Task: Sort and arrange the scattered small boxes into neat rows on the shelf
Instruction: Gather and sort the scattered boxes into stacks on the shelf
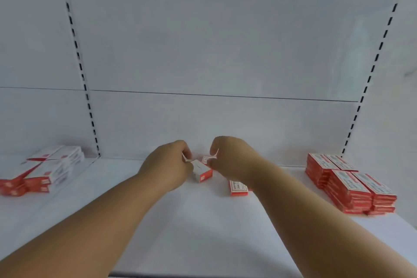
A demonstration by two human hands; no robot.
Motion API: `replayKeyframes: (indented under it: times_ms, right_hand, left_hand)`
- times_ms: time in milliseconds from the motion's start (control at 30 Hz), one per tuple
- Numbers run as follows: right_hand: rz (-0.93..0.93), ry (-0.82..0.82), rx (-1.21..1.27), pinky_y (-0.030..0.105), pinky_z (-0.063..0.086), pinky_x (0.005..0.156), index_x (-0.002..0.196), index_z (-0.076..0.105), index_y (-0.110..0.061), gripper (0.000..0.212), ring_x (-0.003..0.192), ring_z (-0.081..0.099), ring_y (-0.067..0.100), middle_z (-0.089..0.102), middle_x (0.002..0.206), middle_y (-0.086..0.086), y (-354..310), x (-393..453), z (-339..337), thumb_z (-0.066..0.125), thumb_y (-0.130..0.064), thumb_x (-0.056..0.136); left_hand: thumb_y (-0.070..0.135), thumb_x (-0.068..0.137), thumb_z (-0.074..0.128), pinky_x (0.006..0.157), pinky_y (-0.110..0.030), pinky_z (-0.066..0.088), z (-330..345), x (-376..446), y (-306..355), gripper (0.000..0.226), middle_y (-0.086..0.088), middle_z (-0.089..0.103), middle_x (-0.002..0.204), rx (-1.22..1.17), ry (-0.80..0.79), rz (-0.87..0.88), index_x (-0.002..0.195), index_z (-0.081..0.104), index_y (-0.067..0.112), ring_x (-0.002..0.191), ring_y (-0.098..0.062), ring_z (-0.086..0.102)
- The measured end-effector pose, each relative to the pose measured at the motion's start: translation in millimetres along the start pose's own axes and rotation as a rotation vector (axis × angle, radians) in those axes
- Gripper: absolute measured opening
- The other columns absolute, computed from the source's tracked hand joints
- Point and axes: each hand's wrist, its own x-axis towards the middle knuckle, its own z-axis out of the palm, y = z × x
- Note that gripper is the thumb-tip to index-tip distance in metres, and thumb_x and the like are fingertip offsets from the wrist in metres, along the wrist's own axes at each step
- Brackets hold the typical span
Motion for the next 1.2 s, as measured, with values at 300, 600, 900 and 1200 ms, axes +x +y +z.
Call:
replayKeyframes:
  times_ms: [300,600,900,1200]
  right_hand:
    - [0.009,-0.04,-0.089,0.035,0.047,0.084,0.122,0.044,-0.02,0.05,0.105,0.054,0.029,0.054,0.117,0.005,-28,27,61,0.068,-0.033,0.079]
    - [-0.22,0.552,0.185,0.002,0.036,0.083,0.13,0.052,-0.017,0.06,0.1,0.047,0.001,0.044,0.119,-0.01,-33,16,55,0.078,-0.014,0.075]
    - [-0.182,0.62,0.271,0.017,0.052,0.077,0.126,0.055,-0.018,0.056,0.098,0.041,-0.005,0.041,0.117,-0.017,-29,22,55,0.079,-0.012,0.075]
    - [-0.115,0.622,0.422,0.003,0.044,0.071,0.121,0.052,-0.027,0.051,0.101,0.05,-0.007,0.048,0.112,-0.016,-27,16,54,0.077,-0.02,0.078]
  left_hand:
    - [0.013,0.077,0.065,0.075,-0.034,0.042,8,26,-85,0.026,0.003,0.057,0.101,0.13,0.208,0.223,0.101,0.063,0.02,0.097,-0.025,0.053]
    - [0.043,0.085,0.062,0.098,-0.033,0.037,18,40,-98,0.049,0.015,0.051,0.131,0.128,0.029,0.089,0.131,0.045,0.039,0.122,-0.017,0.045]
    - [0.058,0.083,0.059,0.094,-0.03,0.037,16,39,-94,0.043,0.008,0.045,0.115,0.238,0.034,0.067,0.119,0.054,0.034,0.113,-0.018,0.041]
    - [0.023,0.074,0.085,0.072,-0.008,0.039,1,27,-75,0.054,0.027,0.042,0.099,-0.299,0.389,0.241,0.111,0.046,0.033,0.097,-0.003,0.044]
